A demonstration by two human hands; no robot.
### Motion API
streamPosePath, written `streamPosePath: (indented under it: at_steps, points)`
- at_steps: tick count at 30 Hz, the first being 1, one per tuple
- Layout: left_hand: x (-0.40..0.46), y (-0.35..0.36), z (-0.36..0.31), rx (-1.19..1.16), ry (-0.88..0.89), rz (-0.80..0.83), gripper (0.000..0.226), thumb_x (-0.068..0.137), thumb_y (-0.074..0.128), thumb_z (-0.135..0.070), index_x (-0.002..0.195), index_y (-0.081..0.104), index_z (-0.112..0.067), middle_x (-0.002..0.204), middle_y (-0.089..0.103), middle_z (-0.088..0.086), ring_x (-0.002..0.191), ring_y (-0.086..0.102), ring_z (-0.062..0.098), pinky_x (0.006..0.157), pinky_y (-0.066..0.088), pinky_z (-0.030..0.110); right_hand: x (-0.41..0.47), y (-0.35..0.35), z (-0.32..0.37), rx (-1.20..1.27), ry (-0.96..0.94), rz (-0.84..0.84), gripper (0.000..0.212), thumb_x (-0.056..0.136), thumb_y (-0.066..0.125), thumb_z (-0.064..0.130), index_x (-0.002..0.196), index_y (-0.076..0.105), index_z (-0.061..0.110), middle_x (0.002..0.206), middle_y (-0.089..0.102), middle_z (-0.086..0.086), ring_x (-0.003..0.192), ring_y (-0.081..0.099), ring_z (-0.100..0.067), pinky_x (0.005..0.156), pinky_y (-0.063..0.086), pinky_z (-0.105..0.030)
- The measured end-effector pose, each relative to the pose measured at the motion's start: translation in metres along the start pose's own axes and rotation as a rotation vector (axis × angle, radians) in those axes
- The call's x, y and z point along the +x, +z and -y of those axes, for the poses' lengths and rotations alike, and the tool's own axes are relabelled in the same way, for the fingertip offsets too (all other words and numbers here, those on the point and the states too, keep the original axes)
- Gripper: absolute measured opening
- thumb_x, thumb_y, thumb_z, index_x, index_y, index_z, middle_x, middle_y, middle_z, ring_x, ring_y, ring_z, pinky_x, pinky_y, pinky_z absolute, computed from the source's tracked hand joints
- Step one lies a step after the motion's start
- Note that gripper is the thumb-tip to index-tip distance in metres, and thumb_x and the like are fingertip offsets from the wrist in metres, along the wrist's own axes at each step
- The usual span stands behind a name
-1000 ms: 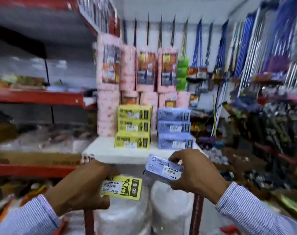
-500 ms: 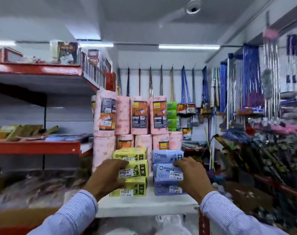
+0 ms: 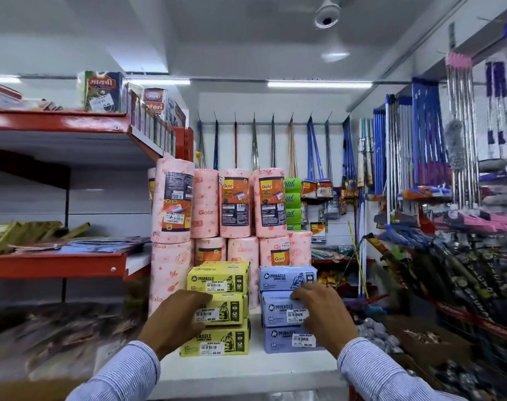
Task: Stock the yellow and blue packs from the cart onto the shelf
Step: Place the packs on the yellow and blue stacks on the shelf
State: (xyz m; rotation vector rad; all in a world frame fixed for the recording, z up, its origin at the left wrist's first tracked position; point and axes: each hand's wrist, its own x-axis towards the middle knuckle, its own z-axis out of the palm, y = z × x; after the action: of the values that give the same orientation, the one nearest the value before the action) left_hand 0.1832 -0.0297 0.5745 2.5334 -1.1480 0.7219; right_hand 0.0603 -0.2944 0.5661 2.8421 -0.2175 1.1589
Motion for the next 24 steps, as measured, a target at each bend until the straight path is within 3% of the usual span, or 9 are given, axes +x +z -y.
streamPosePath:
  at_steps: [7,12,20,22,24]
  points:
    - [0.001,0.003,0.002,-0.033,0.009,0.025,0.042,0.085,0.071,-0.026,0.125,0.059,-0.023,0.129,0.065,-0.004,0.114,0.060,0.013,0.097,0.050,0.029,0.002,-0.001,-0.001,-0.002,-0.020,0.055,0.045,0.063,0.081,0.005,0.104,0.070,0.020,0.102,0.069,0.003,0.093,0.060,-0.021,0.081,0.052,-0.037]
    - [0.001,0.003,-0.001,-0.053,-0.008,0.048,0.042,0.088,0.069,-0.019,0.127,0.058,-0.020,0.133,0.062,-0.001,0.118,0.059,0.016,0.099,0.049,0.031,0.002,0.003,0.000,-0.063,-0.033,0.082,0.041,0.067,0.083,0.021,0.106,0.071,0.020,0.106,0.069,0.003,0.094,0.057,-0.019,0.080,0.051,-0.037]
    - [0.006,0.016,0.002,-0.124,-0.070,0.060,0.033,0.087,0.065,-0.007,0.117,0.063,-0.020,0.127,0.066,0.006,0.109,0.065,0.022,0.091,0.057,0.037,0.001,0.012,0.001,-0.099,-0.033,0.065,0.038,0.073,0.080,0.027,0.110,0.069,0.022,0.108,0.068,0.002,0.097,0.055,-0.021,0.078,0.050,-0.039]
    - [0.006,0.019,0.004,-0.113,-0.069,0.045,0.033,0.087,0.066,-0.010,0.119,0.061,-0.021,0.128,0.065,0.007,0.112,0.063,0.023,0.095,0.054,0.037,-0.003,0.013,0.001,-0.088,-0.037,0.036,0.038,0.074,0.079,0.027,0.110,0.067,0.023,0.109,0.067,0.003,0.099,0.054,-0.021,0.078,0.048,-0.038]
    - [0.001,0.025,0.004,-0.064,-0.028,0.008,0.044,0.090,0.066,-0.021,0.132,0.054,-0.019,0.142,0.055,0.006,0.129,0.052,0.023,0.107,0.044,0.036,-0.010,0.014,0.003,-0.068,-0.035,0.003,0.041,0.076,0.077,0.029,0.113,0.063,0.022,0.114,0.064,0.001,0.104,0.053,-0.023,0.082,0.047,-0.039]
